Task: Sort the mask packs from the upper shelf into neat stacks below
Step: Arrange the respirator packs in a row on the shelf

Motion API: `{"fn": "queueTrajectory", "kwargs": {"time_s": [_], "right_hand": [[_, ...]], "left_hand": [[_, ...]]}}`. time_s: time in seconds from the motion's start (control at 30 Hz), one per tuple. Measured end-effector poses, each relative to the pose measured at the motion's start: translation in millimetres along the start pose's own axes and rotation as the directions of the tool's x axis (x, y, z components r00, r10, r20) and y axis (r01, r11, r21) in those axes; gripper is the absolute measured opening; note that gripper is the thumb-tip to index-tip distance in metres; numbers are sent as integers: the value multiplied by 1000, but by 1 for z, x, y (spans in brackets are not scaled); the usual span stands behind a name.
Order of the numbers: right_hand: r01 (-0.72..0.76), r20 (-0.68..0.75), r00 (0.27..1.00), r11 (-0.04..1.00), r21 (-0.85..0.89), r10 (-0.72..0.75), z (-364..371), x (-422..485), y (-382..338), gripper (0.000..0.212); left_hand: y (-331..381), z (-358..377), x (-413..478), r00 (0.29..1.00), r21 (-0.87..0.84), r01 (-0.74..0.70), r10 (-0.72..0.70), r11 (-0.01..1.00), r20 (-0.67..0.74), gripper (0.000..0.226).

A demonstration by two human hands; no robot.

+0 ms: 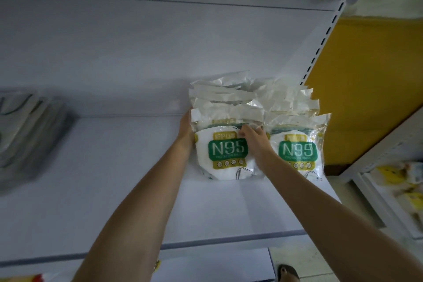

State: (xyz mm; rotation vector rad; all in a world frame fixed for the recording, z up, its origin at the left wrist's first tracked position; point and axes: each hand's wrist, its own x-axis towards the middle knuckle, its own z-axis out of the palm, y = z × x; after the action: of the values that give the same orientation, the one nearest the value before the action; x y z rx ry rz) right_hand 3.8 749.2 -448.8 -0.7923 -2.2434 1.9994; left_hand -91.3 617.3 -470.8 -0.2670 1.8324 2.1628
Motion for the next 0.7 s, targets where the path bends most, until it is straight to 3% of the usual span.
{"fn": "queueTrajectory", "kwargs": {"time_s": [0.1, 0.27, 0.37, 0.47, 0.57, 0.63, 0.7], "right_hand": [[-8, -13, 1000, 1000, -19, 8, 0, 3, 8, 24], [-25, -55, 998, 997, -76, 21, 3, 1, 12, 13], [-7, -84, 996, 993, -114, -2, 2, -4, 13, 25], [55, -113, 991, 994, -92, -65, 3, -24, 14, 46], [133, -138, 977, 967, -215, -165, 6, -46, 22, 76], [145, -107, 975, 926, -348, -193, 10, -56, 27, 80], [141, -97, 974, 888, -439, -203, 13, -59, 33, 78]], "left_hand": [[1, 7, -14, 997, -5, 25, -25, 1000, 69, 33], [8, 8, -14, 985, -110, 165, -159, 980, 64, 31], [2, 3, -6, 987, 3, 132, -132, 991, -94, 30], [-11, -11, -23, 977, -163, 24, -58, 986, -206, 33], [-26, -18, -63, 1000, -222, -5, 1, 975, -20, 39], [-35, -15, -77, 993, -79, -23, 32, 997, 112, 36], [-40, -7, -83, 992, 40, -67, 62, 997, 112, 33]]}}
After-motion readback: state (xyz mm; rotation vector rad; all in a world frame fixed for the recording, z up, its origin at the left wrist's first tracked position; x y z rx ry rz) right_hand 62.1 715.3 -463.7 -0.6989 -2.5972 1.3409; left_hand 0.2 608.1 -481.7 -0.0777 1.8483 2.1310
